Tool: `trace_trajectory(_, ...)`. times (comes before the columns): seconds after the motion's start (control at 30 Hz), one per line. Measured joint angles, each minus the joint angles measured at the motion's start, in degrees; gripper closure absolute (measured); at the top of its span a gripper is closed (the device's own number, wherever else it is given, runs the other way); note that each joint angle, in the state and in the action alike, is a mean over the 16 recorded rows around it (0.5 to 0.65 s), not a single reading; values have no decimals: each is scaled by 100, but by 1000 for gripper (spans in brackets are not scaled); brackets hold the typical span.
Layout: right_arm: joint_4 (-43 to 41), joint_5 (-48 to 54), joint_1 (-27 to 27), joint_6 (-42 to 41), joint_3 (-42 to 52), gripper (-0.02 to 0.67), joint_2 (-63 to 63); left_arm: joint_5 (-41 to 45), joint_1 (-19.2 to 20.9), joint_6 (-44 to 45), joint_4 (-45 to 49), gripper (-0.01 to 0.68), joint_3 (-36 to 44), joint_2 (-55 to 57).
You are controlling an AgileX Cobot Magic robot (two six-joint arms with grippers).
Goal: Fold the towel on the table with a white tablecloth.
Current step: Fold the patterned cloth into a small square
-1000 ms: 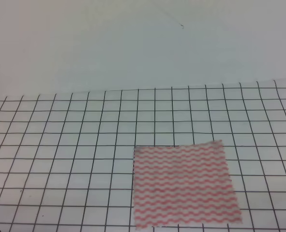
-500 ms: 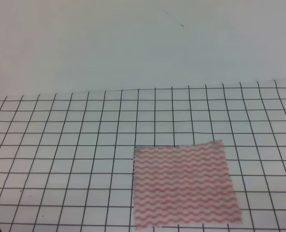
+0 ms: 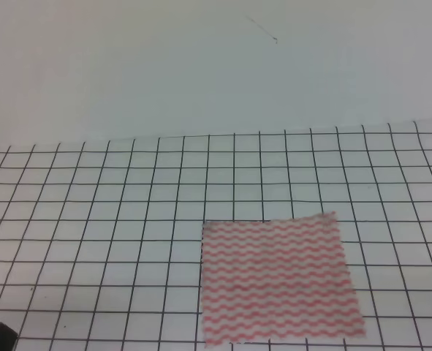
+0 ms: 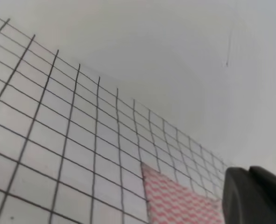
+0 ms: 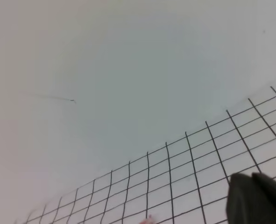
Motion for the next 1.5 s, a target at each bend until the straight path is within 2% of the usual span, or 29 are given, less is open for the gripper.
trace_trajectory(0.17,429,-27,0,-68,0,650,0,-90,0,-2,-1066,673,11,0)
trace_trajectory(0.33,769,-40,0,-128,0,650,0,-126,0,-3,-1725,673,11,0)
trace_trajectory(0.57,1296,-48,0,-174,0,650,0,-83,0,299,-1941,673,11,0)
trace_trajectory(0.73,1465,189,0,-435,-31,650,0,64,0,895,-2073,673,-17,0)
trace_trajectory(1.17,1541,1603,0,-1985,-916,650,211,628,0,2900,-2335,672,-618,258)
trace_trajectory(1.5,1473,2455,6,-3444,-2036,650,1856,1130,0,4254,-2308,672,-1524,1759)
